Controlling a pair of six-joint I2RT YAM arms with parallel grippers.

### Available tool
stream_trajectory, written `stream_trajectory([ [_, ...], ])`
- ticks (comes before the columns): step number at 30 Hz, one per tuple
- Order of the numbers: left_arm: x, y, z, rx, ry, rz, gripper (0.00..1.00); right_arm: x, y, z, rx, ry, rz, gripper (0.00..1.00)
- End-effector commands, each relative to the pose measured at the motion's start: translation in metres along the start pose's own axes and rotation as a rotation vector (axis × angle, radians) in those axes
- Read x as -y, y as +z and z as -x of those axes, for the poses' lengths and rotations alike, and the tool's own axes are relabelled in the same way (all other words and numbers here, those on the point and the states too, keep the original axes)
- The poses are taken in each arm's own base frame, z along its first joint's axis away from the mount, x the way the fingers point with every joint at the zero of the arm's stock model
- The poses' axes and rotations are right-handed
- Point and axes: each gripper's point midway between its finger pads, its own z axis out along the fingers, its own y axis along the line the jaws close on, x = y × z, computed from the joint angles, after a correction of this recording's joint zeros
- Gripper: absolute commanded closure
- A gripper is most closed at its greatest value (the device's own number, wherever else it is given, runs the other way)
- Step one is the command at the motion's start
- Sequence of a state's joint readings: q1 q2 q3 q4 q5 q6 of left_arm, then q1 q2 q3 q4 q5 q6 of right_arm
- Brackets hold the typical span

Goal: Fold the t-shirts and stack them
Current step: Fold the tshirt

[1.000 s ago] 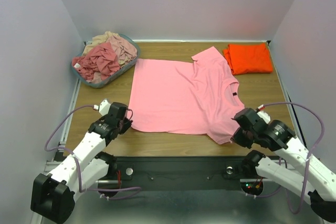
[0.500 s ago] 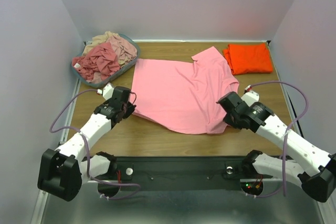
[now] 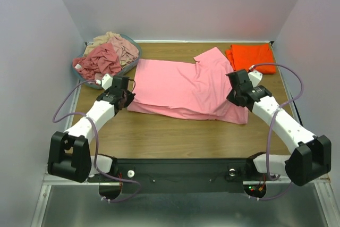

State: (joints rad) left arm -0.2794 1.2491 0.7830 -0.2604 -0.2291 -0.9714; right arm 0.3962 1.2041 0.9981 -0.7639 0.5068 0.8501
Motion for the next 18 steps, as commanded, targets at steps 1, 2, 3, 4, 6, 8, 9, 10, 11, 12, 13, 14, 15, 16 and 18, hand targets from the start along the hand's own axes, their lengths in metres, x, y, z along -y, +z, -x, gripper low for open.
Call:
stream_trajectory([
  [1,0.023,0.006,0.029,0.072,-0.028,-0.044,1.00,-0.035,0.009,0.039,0.072,0.043,0.123,1.00],
  [2,0.025,0.009,0.031,0.074,-0.026,-0.041,1.00,-0.038,0.017,0.037,0.058,0.019,0.125,1.00],
  [3,0.028,0.015,0.033,0.070,-0.022,-0.034,1.00,-0.041,0.022,0.045,0.073,0.027,0.130,1.00],
  [4,0.030,0.018,0.034,0.069,-0.018,-0.036,1.00,-0.045,0.023,0.052,0.086,0.012,0.137,0.99],
  [6,0.034,0.029,0.033,0.054,0.001,-0.024,1.00,-0.050,0.031,0.059,0.099,-0.005,0.137,1.00],
  [8,0.034,0.036,0.032,0.046,0.005,-0.009,1.00,-0.051,0.035,0.069,0.119,-0.014,0.135,0.99],
  [9,0.034,0.043,0.032,0.039,0.004,0.004,1.00,-0.050,0.043,0.072,0.116,-0.022,0.125,1.00],
  [10,0.033,0.045,0.032,0.037,0.002,0.010,1.00,-0.054,0.046,0.074,0.106,-0.030,0.138,1.00],
  [11,0.033,0.050,0.033,0.041,-0.004,0.018,1.00,-0.058,0.051,0.075,0.097,-0.040,0.140,1.00],
  [12,0.032,0.052,0.033,0.042,-0.007,0.023,1.00,-0.058,0.055,0.076,0.091,-0.044,0.135,1.00],
  [13,0.030,0.054,0.033,0.041,-0.008,0.031,1.00,-0.059,0.058,0.077,0.085,-0.046,0.136,1.00],
  [14,0.029,0.057,0.034,0.045,-0.008,0.039,1.00,-0.065,0.064,0.075,0.067,-0.066,0.151,1.00],
  [15,0.028,0.058,0.036,0.047,-0.011,0.046,1.00,-0.068,0.063,0.077,0.066,-0.066,0.164,1.00],
  [16,0.027,0.061,0.037,0.049,-0.014,0.051,1.00,-0.070,0.070,0.073,0.047,-0.074,0.170,1.00],
  [18,0.031,0.063,0.040,0.046,0.006,0.045,1.00,-0.075,0.079,0.071,0.030,-0.094,0.168,1.00],
])
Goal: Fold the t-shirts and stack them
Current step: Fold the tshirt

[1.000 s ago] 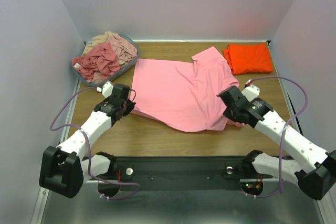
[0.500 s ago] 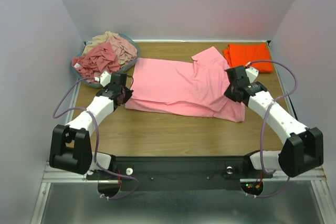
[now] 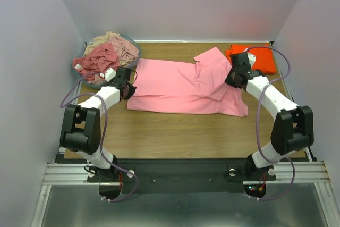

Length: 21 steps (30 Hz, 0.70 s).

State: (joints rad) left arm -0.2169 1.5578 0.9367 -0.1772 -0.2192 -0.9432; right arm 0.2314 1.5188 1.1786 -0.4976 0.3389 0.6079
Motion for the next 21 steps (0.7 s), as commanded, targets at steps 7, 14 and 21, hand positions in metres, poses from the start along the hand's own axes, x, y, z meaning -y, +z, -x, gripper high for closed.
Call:
stream_trajectory([
  [7,0.024,0.003,0.025,0.036,0.062,-0.031,0.21,-0.020,0.038,0.025,0.019,-0.048,0.010,0.79],
  [14,0.025,-0.021,0.025,0.040,0.052,-0.090,0.06,-0.028,0.035,0.028,-0.004,-0.084,0.049,0.28],
  [21,0.027,-0.059,0.009,0.046,0.071,-0.190,0.05,-0.046,0.010,-0.041,-0.234,-0.076,0.297,0.10],
])
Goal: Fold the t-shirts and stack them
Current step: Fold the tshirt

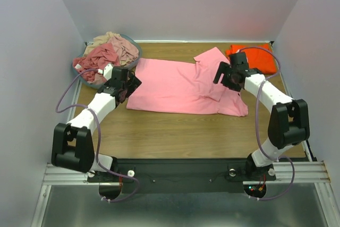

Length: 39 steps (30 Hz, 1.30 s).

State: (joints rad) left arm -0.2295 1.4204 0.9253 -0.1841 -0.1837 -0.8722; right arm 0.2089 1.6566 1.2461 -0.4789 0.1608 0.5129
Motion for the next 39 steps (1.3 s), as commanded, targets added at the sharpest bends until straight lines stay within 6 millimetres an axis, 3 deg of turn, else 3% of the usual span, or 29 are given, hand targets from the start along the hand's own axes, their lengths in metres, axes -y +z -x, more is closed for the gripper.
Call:
stream_trajectory([
  [1,0.010,-0.022,-0.007,0.012,0.028,-0.073,0.05,-0.024,-0.007,-0.038,-0.134,0.018,0.197,0.07],
  [6,-0.008,-0.022,-0.027,-0.021,0.045,-0.053,0.05,-0.033,0.008,-0.059,-0.211,0.035,0.253,0.07],
  [9,-0.017,-0.021,-0.034,-0.030,0.051,-0.039,0.05,-0.042,0.014,-0.061,-0.234,0.036,0.293,0.06],
  [11,-0.020,-0.021,-0.035,-0.028,0.047,-0.039,0.04,-0.043,0.018,-0.061,-0.235,0.039,0.292,0.00],
  [19,-0.027,-0.021,-0.038,-0.028,0.052,-0.029,0.02,-0.049,0.034,-0.064,-0.262,0.045,0.306,0.00],
  [24,-0.028,-0.023,-0.039,-0.027,0.049,-0.030,0.02,-0.067,0.040,-0.037,-0.200,0.062,0.340,0.00],
  [29,-0.027,-0.023,-0.039,-0.030,0.046,-0.034,0.02,-0.092,0.043,0.009,-0.110,0.077,0.382,0.00],
  [34,-0.016,-0.022,-0.034,-0.036,0.069,-0.049,0.02,-0.106,0.063,0.031,-0.075,0.051,0.391,0.00],
  [38,-0.004,-0.027,-0.025,-0.017,0.080,-0.082,0.02,-0.107,0.046,0.046,-0.019,0.021,0.399,0.00],
  [39,0.000,-0.029,-0.022,-0.013,0.082,-0.093,0.02,-0.097,0.044,0.038,-0.021,0.019,0.365,0.00],
])
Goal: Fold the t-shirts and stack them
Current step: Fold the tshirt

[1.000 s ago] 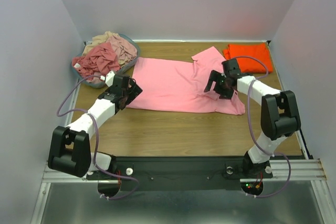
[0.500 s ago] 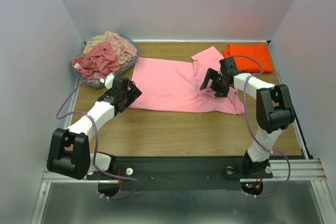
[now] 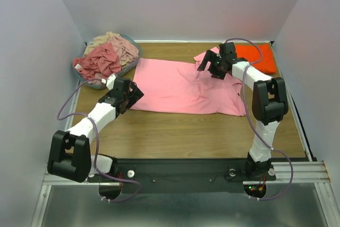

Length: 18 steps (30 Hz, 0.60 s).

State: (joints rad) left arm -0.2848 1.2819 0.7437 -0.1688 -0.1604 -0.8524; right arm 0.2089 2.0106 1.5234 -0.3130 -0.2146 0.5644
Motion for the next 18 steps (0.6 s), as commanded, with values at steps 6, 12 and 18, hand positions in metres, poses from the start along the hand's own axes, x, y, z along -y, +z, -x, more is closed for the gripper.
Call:
stream_trajectory([
  [6,0.057,0.003,0.008,-0.012,0.078,-0.120,0.02,0.033,-0.079,-0.011,0.157,-0.039,-0.142,0.00],
  [12,0.084,0.028,-0.013,-0.090,0.164,-0.163,0.02,0.078,-0.088,-0.072,0.071,-0.020,-0.233,0.00],
  [18,0.068,0.051,-0.029,-0.143,0.188,-0.084,0.02,0.087,-0.063,-0.102,-0.062,0.004,-0.219,0.00],
])
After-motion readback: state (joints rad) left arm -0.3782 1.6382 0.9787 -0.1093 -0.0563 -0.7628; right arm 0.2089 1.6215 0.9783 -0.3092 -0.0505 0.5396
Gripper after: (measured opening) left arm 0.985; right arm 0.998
